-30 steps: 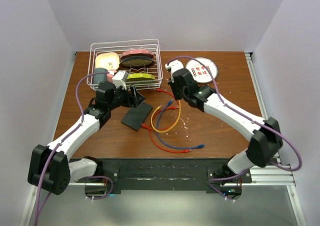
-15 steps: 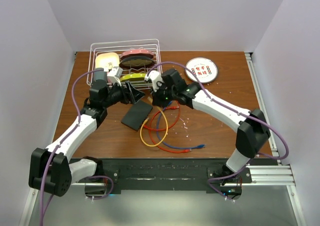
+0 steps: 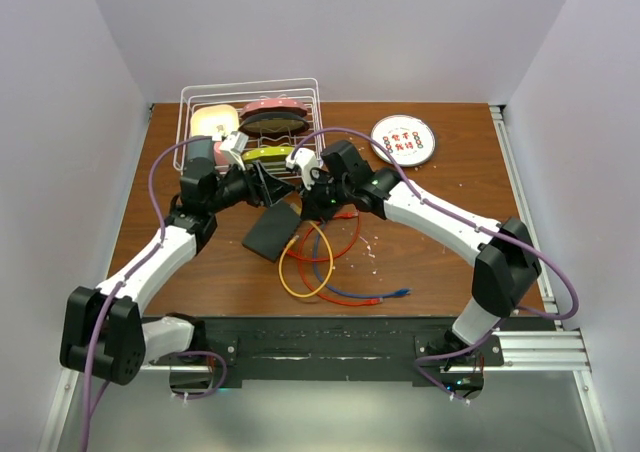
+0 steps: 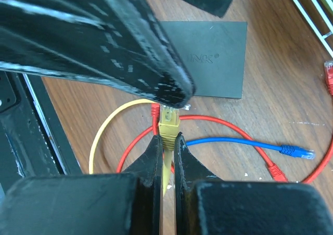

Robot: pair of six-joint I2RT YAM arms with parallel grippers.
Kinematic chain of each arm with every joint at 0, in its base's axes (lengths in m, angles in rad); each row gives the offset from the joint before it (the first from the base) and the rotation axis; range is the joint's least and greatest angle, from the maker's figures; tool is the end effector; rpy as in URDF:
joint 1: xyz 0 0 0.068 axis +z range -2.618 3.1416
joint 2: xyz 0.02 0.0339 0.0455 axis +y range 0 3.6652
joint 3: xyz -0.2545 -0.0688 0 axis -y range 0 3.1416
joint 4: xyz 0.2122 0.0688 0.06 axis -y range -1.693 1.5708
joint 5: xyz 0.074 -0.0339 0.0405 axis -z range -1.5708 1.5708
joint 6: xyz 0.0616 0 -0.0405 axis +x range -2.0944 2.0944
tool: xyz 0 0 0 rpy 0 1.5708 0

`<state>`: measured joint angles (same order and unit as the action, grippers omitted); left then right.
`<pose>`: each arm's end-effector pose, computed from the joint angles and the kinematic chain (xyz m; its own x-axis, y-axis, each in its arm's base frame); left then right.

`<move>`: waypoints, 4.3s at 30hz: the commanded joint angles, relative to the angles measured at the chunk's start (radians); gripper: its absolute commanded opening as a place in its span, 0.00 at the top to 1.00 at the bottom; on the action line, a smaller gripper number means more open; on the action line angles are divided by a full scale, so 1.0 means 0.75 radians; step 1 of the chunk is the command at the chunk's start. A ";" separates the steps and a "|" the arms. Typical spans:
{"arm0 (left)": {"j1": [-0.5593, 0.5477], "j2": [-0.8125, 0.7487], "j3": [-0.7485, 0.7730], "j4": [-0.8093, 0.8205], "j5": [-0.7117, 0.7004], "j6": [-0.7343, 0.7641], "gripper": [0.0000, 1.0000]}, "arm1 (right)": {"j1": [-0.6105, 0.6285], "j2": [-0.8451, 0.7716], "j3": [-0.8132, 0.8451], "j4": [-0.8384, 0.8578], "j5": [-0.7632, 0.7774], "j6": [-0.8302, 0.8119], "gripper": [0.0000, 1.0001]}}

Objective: Insert the plug into the switch port

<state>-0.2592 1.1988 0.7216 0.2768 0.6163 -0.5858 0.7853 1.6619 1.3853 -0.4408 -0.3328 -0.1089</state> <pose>0.2473 -0.1024 0.2817 -0.5787 -0.3133 -0.7530 0.5241 0.5645 -0.6377 0.2427 0.2711 0.2798 -0.3706 -0.5158 -0.7724 -0.8879 0.4409 0.1316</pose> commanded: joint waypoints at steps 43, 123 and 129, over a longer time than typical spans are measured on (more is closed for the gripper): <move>-0.070 0.159 -0.023 0.167 0.103 -0.150 0.70 | -0.002 -0.113 0.006 0.132 0.166 0.088 1.00; -0.070 0.034 -0.122 0.251 -0.104 -0.438 1.00 | 0.021 -0.076 -0.184 0.447 0.153 0.305 1.00; -0.070 0.056 -0.113 0.259 -0.083 -0.444 1.00 | 0.023 -0.066 -0.182 0.453 0.145 0.305 0.64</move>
<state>-0.3099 1.2362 0.6231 0.4053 0.5278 -0.8913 0.7940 1.6035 1.2522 -0.1410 -0.2214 0.1181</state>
